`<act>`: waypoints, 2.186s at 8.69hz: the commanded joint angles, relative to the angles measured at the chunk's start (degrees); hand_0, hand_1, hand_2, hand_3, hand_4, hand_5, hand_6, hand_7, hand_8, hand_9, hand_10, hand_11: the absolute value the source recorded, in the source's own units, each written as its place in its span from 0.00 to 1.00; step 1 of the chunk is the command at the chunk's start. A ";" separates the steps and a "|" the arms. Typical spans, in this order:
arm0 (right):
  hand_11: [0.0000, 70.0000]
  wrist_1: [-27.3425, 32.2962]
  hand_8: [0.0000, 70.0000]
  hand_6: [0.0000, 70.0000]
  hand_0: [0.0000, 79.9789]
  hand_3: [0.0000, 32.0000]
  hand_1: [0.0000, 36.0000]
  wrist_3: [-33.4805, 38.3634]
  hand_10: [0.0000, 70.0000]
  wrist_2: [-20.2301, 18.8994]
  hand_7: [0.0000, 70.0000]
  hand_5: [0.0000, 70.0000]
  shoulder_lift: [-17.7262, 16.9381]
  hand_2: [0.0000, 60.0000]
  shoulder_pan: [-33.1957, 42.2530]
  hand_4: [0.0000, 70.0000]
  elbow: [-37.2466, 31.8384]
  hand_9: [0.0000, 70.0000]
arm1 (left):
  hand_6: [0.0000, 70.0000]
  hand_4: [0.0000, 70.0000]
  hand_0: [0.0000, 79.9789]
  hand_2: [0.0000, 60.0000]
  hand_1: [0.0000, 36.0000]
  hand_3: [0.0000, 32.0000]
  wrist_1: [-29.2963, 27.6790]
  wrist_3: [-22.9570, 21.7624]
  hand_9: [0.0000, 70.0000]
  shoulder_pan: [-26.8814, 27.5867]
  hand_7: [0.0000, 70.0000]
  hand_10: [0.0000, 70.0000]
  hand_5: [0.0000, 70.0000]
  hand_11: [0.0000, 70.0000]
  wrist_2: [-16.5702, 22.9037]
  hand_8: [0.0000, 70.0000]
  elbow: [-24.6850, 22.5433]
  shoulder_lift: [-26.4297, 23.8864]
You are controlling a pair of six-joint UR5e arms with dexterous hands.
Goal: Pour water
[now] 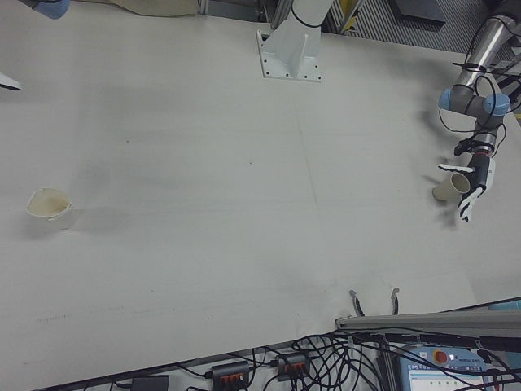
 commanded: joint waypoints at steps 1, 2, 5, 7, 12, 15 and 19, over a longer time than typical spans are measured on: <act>0.00 0.13 0.39 0.26 0.60 0.00 0.44 0.00 0.00 -0.06 0.22 0.13 -0.15 0.25 0.14 0.00 -0.05 0.54 | 0.17 0.50 1.00 0.00 0.65 0.00 0.58 -0.52 0.01 0.52 0.15 0.00 0.57 0.05 -0.50 0.02 -0.34 -0.60; 0.00 0.13 0.38 0.25 0.59 0.00 0.44 0.00 0.00 -0.06 0.20 0.13 -0.15 0.24 0.14 0.00 -0.05 0.53 | 0.17 0.49 1.00 0.00 0.66 0.00 1.28 -1.40 0.01 0.52 0.16 0.00 0.85 0.04 -0.68 0.02 -0.43 -0.60; 0.00 0.13 0.38 0.23 0.59 0.00 0.44 0.00 0.00 -0.06 0.18 0.13 -0.24 0.24 0.14 0.00 -0.14 0.52 | 0.19 0.45 1.00 0.00 0.93 0.00 3.21 -4.21 0.01 0.52 0.18 0.01 1.00 0.07 -2.35 0.03 -0.43 -0.60; 0.00 3.70 0.37 0.23 0.60 0.00 0.45 0.88 0.00 -0.23 0.16 0.13 -0.15 0.24 0.67 0.00 -3.02 0.51 | 0.20 0.48 1.00 0.05 1.00 0.00 6.54 -6.05 0.02 0.43 0.19 0.03 1.00 0.11 -2.35 0.05 -1.92 -0.60; 0.00 28.47 0.26 0.30 0.69 0.00 0.70 3.00 0.00 0.20 0.23 0.15 3.25 0.39 -0.29 0.01 -29.52 0.32 | 0.19 0.54 1.00 1.00 1.00 0.00 15.41 -11.77 0.02 0.52 0.18 0.04 1.00 0.13 -2.61 0.04 -8.76 -0.60; 0.00 39.06 0.03 0.20 0.76 0.00 0.88 2.20 0.00 0.29 0.00 0.14 11.08 0.39 -0.56 0.00 -46.95 0.00 | 0.18 0.53 1.00 1.00 1.00 0.00 23.24 -11.78 0.02 1.91 0.18 0.04 1.00 0.13 -2.70 0.04 -16.94 -0.60; 0.00 39.07 0.01 0.14 0.68 0.00 0.64 0.45 0.00 0.38 0.00 0.10 13.91 0.12 -3.27 0.00 -50.33 0.00 | 0.18 0.53 1.00 1.00 1.00 0.00 28.00 -17.49 0.01 6.22 0.18 0.04 1.00 0.12 -9.54 0.04 -19.93 -0.60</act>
